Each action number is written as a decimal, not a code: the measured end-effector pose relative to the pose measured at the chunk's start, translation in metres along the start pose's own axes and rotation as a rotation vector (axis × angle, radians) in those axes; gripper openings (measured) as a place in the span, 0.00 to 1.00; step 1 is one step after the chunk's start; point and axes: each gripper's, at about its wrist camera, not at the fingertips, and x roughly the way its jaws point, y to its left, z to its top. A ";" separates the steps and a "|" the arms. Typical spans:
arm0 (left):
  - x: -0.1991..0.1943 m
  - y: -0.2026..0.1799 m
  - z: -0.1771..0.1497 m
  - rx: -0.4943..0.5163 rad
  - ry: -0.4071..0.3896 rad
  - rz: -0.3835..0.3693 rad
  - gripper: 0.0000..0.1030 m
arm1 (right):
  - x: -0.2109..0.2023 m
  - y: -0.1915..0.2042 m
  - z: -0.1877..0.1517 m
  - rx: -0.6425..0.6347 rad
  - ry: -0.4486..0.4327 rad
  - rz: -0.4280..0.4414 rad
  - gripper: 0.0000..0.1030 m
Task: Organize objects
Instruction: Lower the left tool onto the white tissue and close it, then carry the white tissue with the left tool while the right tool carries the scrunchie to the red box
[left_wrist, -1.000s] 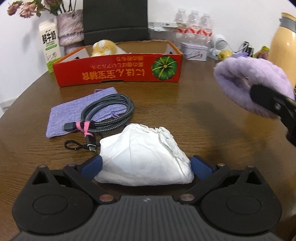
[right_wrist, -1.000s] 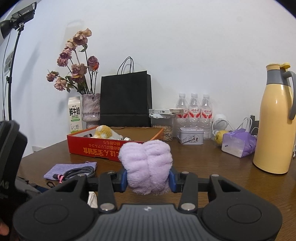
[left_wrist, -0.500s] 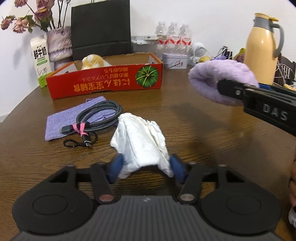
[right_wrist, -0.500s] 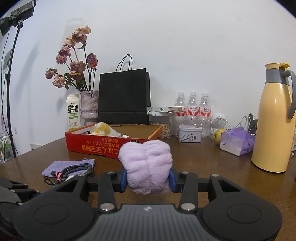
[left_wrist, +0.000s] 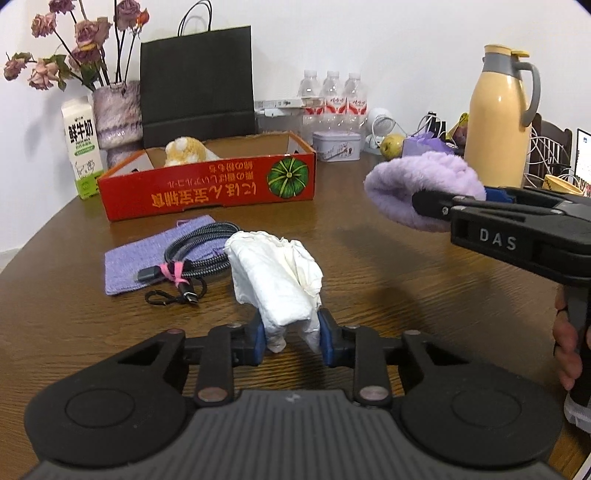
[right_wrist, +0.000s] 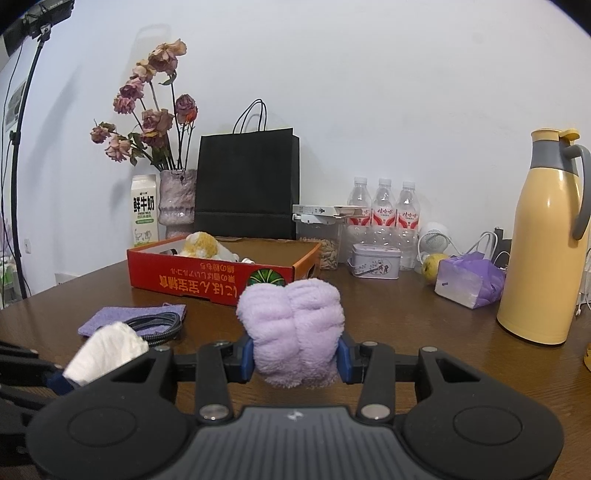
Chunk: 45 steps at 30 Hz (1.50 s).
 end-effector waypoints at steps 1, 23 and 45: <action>-0.002 0.001 0.000 -0.002 -0.004 0.001 0.27 | 0.000 0.000 0.000 -0.001 0.000 -0.001 0.39; -0.039 0.028 0.023 -0.014 -0.165 0.025 0.26 | -0.006 0.013 0.012 0.005 -0.040 0.029 0.39; -0.016 0.086 0.085 -0.076 -0.276 0.047 0.26 | 0.047 0.075 0.068 -0.023 -0.067 0.074 0.39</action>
